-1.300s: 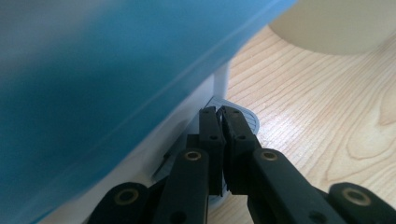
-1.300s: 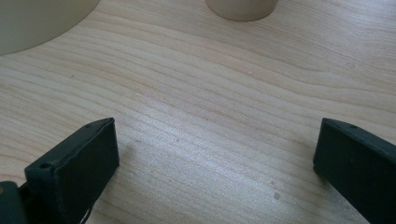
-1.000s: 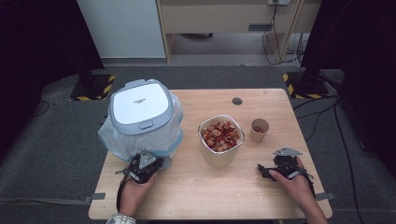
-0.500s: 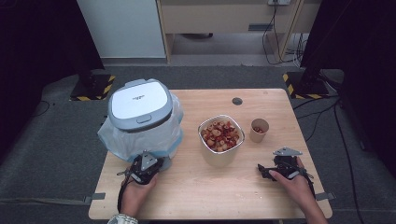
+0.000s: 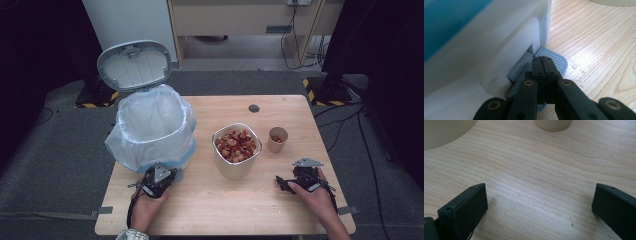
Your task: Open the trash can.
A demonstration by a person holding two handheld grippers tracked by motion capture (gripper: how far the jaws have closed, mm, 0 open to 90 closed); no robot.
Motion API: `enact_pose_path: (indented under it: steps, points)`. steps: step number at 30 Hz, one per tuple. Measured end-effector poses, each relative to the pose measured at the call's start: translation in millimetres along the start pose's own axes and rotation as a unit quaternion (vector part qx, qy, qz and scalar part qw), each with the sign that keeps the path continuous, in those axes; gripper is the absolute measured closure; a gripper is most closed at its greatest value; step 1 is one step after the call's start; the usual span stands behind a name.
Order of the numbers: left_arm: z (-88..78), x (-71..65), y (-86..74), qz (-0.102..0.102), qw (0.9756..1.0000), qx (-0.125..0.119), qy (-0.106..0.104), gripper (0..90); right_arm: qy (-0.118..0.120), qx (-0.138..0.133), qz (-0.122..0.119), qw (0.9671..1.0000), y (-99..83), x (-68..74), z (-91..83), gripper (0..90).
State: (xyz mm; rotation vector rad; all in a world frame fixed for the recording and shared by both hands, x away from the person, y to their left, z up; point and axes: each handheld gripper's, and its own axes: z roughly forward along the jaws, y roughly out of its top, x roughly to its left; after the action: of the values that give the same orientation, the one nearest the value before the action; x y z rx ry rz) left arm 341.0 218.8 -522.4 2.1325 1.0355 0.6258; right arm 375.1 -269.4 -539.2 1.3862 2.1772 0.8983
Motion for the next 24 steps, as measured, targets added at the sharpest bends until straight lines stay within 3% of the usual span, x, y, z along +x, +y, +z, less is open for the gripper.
enact_pose_path:
  steps: [4,5,14,24]
  points:
    - [0.0,-0.1,0.0,0.000,1.0000,0.000,0.000,88.6,0.006,0.002,0.001,1.0000,0.9,-0.4,-0.9,3.6]
    - [0.0,0.2,-0.1,-0.002,1.0000,0.000,0.000,88.6,0.014,-0.006,0.016,0.9998,2.8,-2.7,-3.5,4.6]
    - [0.1,0.2,-0.1,-0.002,1.0000,0.000,0.000,88.7,-0.019,-0.028,0.023,0.9992,15.7,-4.5,-12.4,6.4]
    - [0.2,-0.3,-0.1,-0.001,1.0000,0.000,0.001,88.7,-0.015,-0.046,0.031,0.9984,36.0,-6.8,-19.1,8.1]
